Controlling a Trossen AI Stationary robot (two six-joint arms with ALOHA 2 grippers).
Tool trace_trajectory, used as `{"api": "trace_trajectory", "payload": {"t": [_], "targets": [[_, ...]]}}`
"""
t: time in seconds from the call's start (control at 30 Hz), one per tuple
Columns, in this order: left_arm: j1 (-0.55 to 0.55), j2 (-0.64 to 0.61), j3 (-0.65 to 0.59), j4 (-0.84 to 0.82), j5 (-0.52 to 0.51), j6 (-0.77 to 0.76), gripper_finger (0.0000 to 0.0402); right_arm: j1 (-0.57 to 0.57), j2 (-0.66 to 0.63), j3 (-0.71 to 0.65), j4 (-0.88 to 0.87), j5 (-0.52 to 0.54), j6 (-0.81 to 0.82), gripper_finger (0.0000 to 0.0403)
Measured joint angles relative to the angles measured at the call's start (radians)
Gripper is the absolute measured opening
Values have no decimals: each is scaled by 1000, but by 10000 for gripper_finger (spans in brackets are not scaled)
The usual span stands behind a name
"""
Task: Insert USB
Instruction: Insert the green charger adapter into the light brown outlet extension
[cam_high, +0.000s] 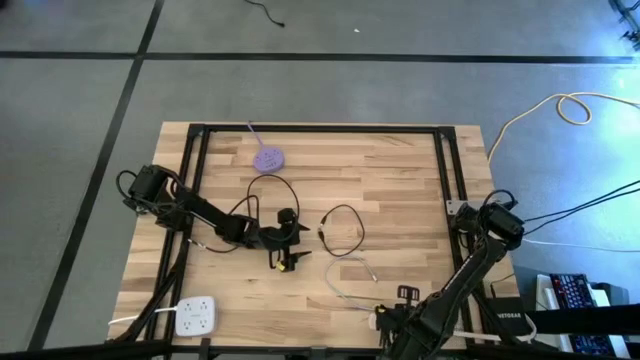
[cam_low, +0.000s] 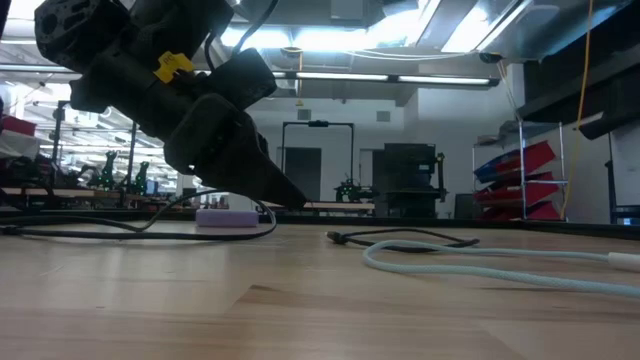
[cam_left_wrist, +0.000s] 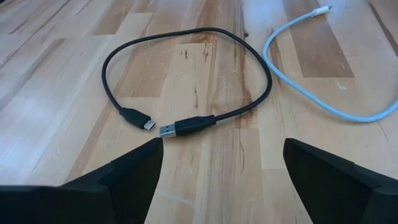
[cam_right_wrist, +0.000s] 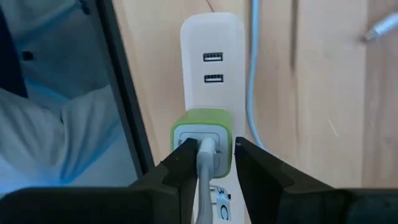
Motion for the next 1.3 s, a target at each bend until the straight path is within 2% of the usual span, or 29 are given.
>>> {"api": "trace_trajectory", "payload": {"t": [0.53,0.6,0.73,0.83,1.13,1.3], "targets": [[-6,0,0,-1,1,10,315,7,0,-14,-51,-85,3,92],[-6,0,0,-1,2,11,315,7,0,-14,-55,-69,-5,92],[-6,0,0,-1,2,8,315,10,0,-16,-13,25,-18,92],[-6,0,0,-1,2,8,315,7,-1,-17,32,46,-39,92],[-6,0,0,0,2,8,315,7,0,-16,-53,-25,-18,92],[-6,0,0,0,2,9,315,10,0,-5,-44,48,-28,92]]}}
